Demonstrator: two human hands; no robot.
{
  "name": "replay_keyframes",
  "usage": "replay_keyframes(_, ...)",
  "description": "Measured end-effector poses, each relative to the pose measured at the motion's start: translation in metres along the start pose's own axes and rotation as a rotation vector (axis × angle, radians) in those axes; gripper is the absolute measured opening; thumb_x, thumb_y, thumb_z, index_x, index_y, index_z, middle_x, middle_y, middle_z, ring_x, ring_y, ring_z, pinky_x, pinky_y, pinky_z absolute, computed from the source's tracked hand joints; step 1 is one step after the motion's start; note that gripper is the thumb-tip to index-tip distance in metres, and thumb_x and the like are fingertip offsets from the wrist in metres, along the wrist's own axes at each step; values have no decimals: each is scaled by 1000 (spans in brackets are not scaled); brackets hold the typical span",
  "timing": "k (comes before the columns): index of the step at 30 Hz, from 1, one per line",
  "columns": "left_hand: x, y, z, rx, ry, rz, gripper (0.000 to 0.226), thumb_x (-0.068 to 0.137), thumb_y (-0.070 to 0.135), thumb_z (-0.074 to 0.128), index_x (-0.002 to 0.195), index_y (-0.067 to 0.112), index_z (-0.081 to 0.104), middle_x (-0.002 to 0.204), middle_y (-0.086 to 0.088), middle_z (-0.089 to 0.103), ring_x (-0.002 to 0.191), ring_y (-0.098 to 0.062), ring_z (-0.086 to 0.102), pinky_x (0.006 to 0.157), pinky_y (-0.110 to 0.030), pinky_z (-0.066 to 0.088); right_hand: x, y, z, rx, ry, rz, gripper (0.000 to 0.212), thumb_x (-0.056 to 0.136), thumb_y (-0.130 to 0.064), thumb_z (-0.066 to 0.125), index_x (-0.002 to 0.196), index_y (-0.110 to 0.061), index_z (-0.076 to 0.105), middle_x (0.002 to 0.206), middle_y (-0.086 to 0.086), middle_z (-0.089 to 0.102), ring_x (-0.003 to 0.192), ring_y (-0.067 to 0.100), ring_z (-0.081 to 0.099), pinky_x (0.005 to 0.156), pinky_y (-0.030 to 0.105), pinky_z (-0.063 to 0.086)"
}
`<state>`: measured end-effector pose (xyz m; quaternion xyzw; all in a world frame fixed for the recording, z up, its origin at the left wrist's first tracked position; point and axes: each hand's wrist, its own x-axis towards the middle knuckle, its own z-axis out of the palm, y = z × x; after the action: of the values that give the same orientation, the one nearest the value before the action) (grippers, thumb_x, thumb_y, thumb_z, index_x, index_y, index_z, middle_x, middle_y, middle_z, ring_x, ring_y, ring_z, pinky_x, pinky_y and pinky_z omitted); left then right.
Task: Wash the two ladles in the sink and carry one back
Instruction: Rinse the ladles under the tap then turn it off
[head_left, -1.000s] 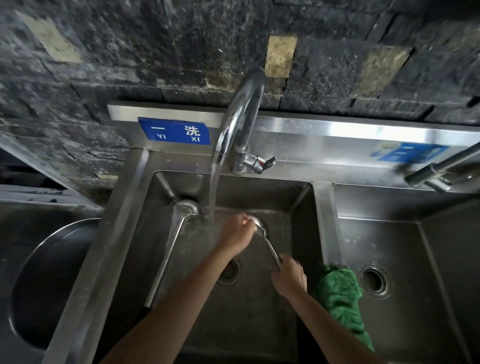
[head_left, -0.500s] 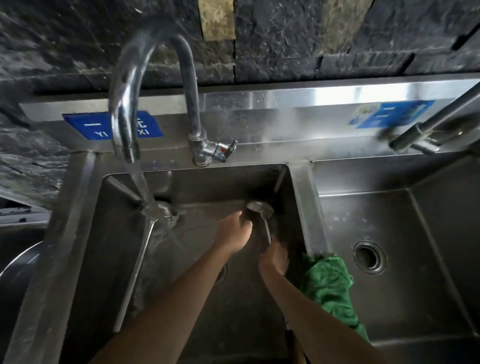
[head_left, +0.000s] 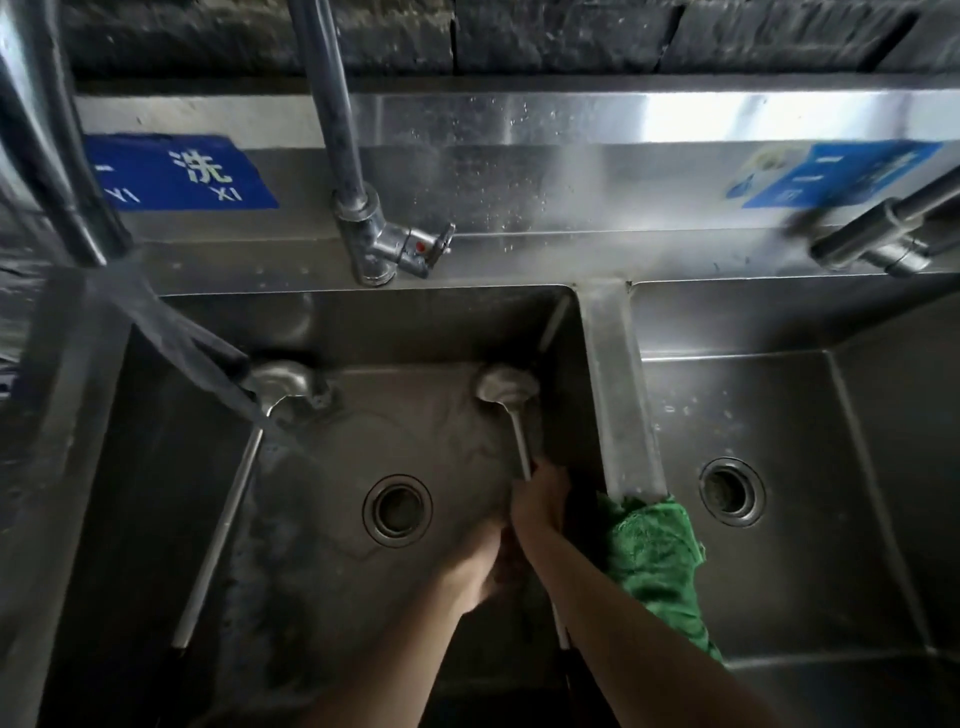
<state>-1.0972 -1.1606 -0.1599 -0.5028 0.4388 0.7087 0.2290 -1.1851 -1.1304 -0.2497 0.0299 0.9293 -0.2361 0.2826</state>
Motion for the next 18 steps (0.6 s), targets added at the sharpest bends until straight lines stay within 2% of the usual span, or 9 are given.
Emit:
replay_keyframes(2, 4, -12, 9, 24, 31, 10, 41, 108, 19, 30, 76, 8, 54, 73, -9, 54, 66, -18, 54, 53, -20, 51, 7, 4, 6, 0, 6, -16, 32, 88, 6, 59, 115, -5, 71, 108, 17, 73, 103, 32, 69, 88, 38, 57)
replay_keyframes(4, 8, -26, 15, -10, 9, 28, 40, 106, 9, 30, 77, 5, 58, 68, -12, 61, 58, -16, 64, 49, -18, 51, -3, -2, -7, 16, -1, -40, 31, 85, 7, 62, 113, -4, 72, 105, 18, 74, 101, 33, 70, 85, 37, 57)
replay_keyframes(5, 6, -29, 15, -53, -4, -15, 36, 104, 5, 34, 81, 5, 63, 72, -13, 65, 60, -14, 68, 56, -20, 54, -6, -2, -11, 35, -17, -39, 30, 86, 6, 63, 113, -2, 71, 107, 19, 74, 102, 33, 70, 85, 37, 56)
replay_keyframes(8, -4, -26, 13, -66, -53, 0, 30, 99, 5, 44, 97, 16, 73, 93, -21, 71, 85, -31, 65, 79, -44, 53, -8, -8, -19, 17, -68, -37, 32, 88, 1, 67, 120, 1, 68, 113, 22, 72, 109, 35, 68, 89, 37, 54)
replay_keyframes(11, 1, -25, 14, -51, -21, 0, 31, 100, 7, 45, 93, 17, 73, 93, -18, 71, 85, -32, 65, 87, -54, 53, -8, -11, -20, -47, -103, -27, 31, 92, -1, 64, 123, 3, 65, 117, 23, 70, 113, 36, 66, 91, 37, 55)
replay_keyframes(13, -3, -21, 18, -26, 0, 5, 24, 102, 12, 45, 93, 12, 68, 90, -5, 68, 80, -19, 65, 82, -41, 57, -12, -14, -23, -109, -105, -26, 29, 95, 0, 58, 123, 2, 64, 120, 22, 69, 114, 35, 66, 93, 39, 56)
replay_keyframes(15, -13, -13, 24, 47, 13, 58, 20, 104, 19, 42, 113, 18, 61, 106, 1, 66, 84, -5, 60, 70, -18, 51, -18, -18, -31, -165, -142, -30, 31, 97, -2, 55, 128, 1, 60, 126, 21, 66, 119, 35, 63, 95, 37, 54)
replay_keyframes(17, -27, -4, 22, 154, 26, 99, 32, 106, 25, 36, 135, 21, 50, 130, 4, 55, 108, -10, 57, 79, -15, 41, -28, -27, -43, -190, -212, -51, 34, 99, -7, 55, 131, 3, 56, 130, 22, 62, 122, 36, 60, 96, 36, 50)
replay_keyframes(18, -30, -3, 15, 193, 23, 115, 32, 106, 28, 36, 136, 25, 47, 129, 8, 50, 117, -14, 53, 83, -16, 37, -33, -36, -50, -196, -239, -80, 36, 99, -12, 56, 131, 3, 54, 129, 22, 61, 122, 36, 60, 95, 36, 50)
